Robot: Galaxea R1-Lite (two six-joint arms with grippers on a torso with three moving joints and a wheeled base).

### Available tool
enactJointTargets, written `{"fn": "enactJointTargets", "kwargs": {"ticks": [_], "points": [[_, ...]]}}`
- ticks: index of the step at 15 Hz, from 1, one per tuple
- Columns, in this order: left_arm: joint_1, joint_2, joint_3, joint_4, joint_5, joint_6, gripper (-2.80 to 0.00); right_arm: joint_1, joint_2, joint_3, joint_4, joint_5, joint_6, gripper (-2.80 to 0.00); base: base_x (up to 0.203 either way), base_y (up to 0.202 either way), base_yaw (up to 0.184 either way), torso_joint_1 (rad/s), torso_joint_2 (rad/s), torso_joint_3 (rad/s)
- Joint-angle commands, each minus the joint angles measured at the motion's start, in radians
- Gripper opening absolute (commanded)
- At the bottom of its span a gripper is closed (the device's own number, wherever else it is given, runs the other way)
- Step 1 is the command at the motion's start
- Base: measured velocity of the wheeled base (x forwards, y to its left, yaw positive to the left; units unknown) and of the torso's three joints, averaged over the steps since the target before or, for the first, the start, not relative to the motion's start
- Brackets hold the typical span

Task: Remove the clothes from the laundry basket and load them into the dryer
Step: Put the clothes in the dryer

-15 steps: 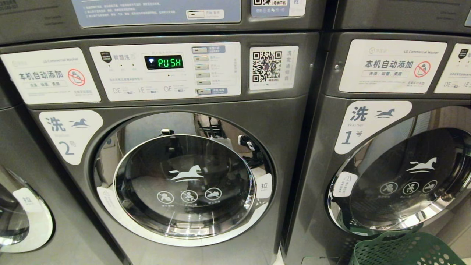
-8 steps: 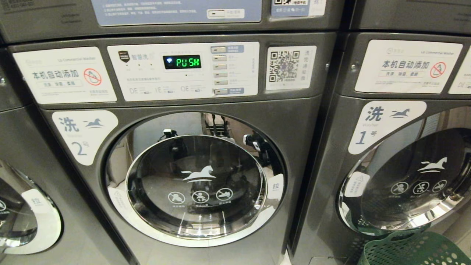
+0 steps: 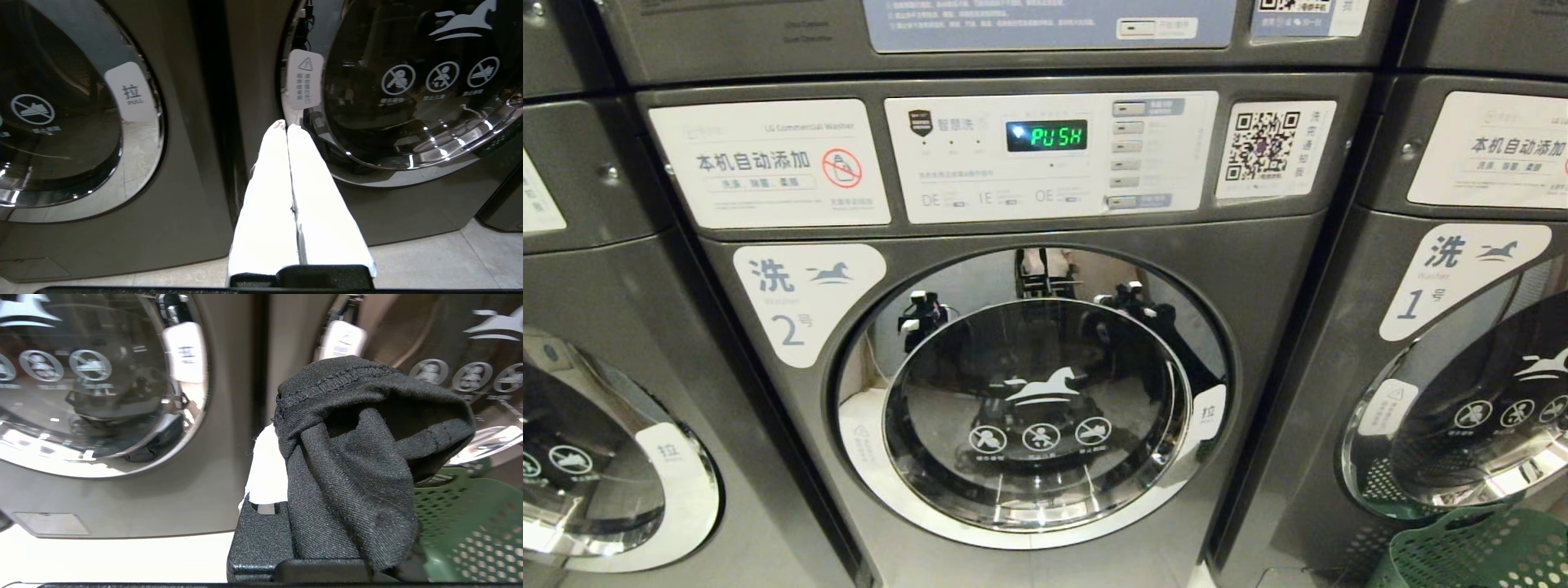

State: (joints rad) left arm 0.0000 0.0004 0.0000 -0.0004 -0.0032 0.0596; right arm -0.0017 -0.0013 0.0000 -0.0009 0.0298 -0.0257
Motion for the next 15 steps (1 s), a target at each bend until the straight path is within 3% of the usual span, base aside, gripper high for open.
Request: {"fn": "enactJointTargets", "kwargs": {"ticks": [1,15], "points": [[0.0,0.0,0.0,0.0,0.0,0.0,-2.8,0.0,0.001,0.0,-0.001,0.001,0.0,-2.8,0.0,0.193,-0.004,-0.004,0.0,0.002],[0.0,0.0,0.0,0.0,-0.001,0.002,-2.8,0.0,0.001,0.0,0.001,-0.022,0.01,-2.8,0.0,0.195,-0.001,0.003,0.0,0.001]]}}
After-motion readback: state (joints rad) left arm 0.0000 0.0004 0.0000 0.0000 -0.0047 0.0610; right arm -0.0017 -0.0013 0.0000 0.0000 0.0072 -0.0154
